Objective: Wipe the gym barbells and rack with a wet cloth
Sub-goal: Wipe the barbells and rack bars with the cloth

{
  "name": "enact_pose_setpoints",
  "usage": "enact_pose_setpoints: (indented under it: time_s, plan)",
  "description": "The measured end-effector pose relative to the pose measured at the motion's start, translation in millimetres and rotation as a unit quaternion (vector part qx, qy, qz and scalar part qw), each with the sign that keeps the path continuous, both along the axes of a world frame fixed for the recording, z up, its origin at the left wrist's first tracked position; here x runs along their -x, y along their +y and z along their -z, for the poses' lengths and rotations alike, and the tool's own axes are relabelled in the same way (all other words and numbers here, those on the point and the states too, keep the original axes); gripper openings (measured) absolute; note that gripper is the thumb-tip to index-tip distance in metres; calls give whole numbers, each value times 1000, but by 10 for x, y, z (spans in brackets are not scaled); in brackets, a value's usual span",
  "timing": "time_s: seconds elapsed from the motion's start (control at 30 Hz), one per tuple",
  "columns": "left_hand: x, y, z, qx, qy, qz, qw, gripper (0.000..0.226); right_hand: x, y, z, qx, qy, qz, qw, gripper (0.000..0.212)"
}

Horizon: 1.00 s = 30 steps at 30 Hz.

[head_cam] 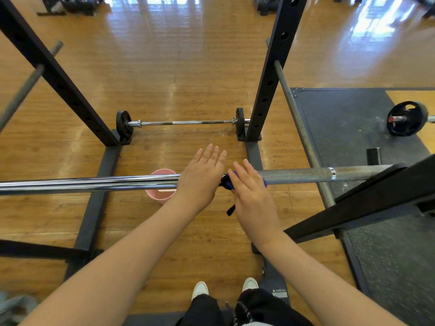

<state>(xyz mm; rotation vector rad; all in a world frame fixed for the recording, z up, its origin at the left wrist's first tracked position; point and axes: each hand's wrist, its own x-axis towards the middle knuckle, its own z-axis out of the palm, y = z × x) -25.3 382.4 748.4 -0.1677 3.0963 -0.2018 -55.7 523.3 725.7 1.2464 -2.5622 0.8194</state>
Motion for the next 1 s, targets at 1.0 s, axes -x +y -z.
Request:
enact_pose_setpoints:
  time_s: [1.0]
  plan:
    - [-89, -75, 134, 19, 113, 46, 992, 61, 140, 327, 230, 65, 77, 50, 994, 35]
